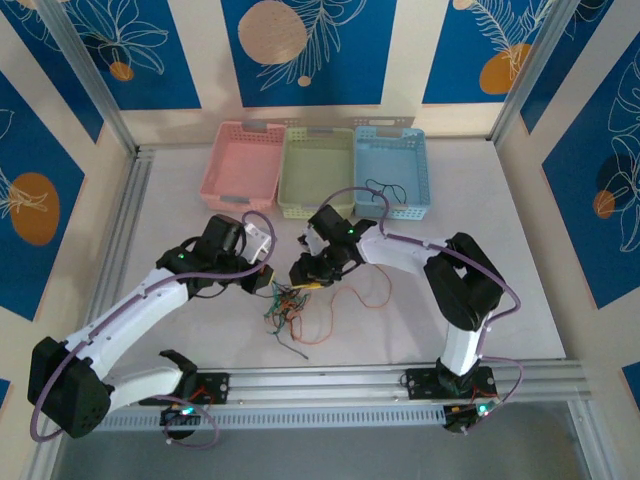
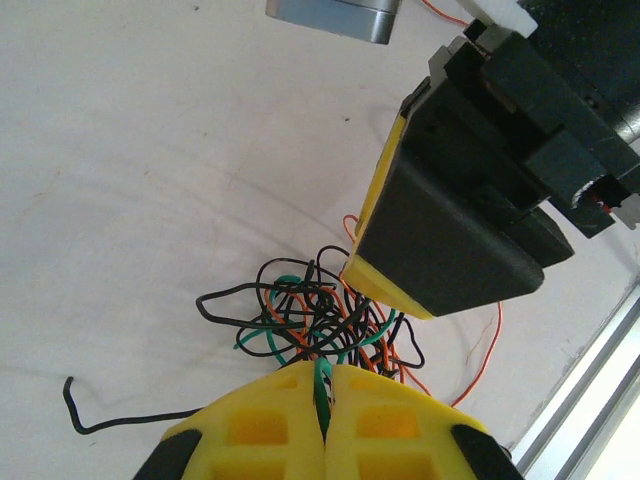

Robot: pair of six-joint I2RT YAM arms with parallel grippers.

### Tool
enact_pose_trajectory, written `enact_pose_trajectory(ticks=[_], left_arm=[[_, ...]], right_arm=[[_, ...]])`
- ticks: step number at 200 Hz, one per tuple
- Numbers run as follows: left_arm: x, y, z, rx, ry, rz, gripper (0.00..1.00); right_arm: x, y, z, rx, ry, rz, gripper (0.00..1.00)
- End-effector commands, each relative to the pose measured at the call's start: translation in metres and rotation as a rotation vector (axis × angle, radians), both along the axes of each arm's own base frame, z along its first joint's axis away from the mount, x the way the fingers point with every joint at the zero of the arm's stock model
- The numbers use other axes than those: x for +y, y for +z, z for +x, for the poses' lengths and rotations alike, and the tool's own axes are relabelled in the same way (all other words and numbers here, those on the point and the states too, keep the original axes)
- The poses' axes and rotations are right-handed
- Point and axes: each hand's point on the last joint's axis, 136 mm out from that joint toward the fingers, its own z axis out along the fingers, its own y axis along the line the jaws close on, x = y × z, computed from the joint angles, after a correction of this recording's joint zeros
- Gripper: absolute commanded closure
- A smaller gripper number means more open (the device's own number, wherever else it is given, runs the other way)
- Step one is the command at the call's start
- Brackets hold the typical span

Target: Untangle the cables

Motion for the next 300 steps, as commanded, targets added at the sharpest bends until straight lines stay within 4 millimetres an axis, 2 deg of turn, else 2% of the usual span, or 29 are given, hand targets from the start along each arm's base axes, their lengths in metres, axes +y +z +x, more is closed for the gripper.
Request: enact_pose_trajectory(ticks=[1, 37, 69, 93, 110, 126, 147, 177, 178, 194, 215, 238, 300], left_arm=[[0.002, -0.003, -0.003, -0.006, -0.014, 0.018, 1.00], [0.001, -0.002, -0.004, -0.008, -0.016, 0.013, 1.00], [0.003, -0.002, -0.003, -0.011, -0.011, 0.018, 1.00], [0.006, 0.004, -0.002, -0.029, -0.003, 0.027, 1.00], [0.014, 0.017, 0.000, -0.086, 0.012, 0.053, 1.00], [0.022, 0.033, 0.001, -0.150, 0.027, 0.061, 1.00], [0.038, 0.049, -0.002, -0.207, 0.066, 0.096, 1.00], [0.087, 0.066, -0.005, -0.326, 0.213, 0.238, 1.00], [0.089, 0.067, -0.005, -0.330, 0.219, 0.242, 1.00], [0.111, 0.079, -0.007, -0.382, 0.301, 0.285, 1.00], [0.131, 0.096, -0.007, -0.437, 0.390, 0.310, 1.00], [0.144, 0.111, -0.005, -0.486, 0.468, 0.315, 1.00], [0.169, 0.139, -0.001, -0.589, 0.608, 0.345, 1.00]], right_arm=[[0.002, -0.003, 0.002, 0.002, 0.004, -0.031, 0.63], [0.003, -0.005, 0.005, -0.007, 0.002, -0.040, 0.72], [0.002, -0.001, 0.007, -0.028, -0.006, -0.039, 0.88], [-0.004, 0.016, 0.014, -0.058, -0.023, 0.005, 1.00], [-0.015, 0.030, 0.025, -0.088, -0.065, 0.052, 1.00], [-0.035, 0.038, 0.036, -0.124, -0.112, 0.052, 1.00], [-0.071, 0.037, 0.049, -0.139, -0.196, 0.031, 1.00], [-0.150, 0.024, 0.069, -0.146, -0.401, -0.031, 1.00], [-0.157, 0.023, 0.070, -0.146, -0.420, -0.032, 1.00], [-0.191, 0.015, 0.074, -0.146, -0.516, -0.047, 1.00], [-0.231, 0.003, 0.075, -0.143, -0.635, -0.083, 1.00], [-0.256, -0.004, 0.074, -0.126, -0.740, -0.066, 1.00], [-0.284, -0.005, 0.069, -0.154, -0.844, -0.128, 1.00]])
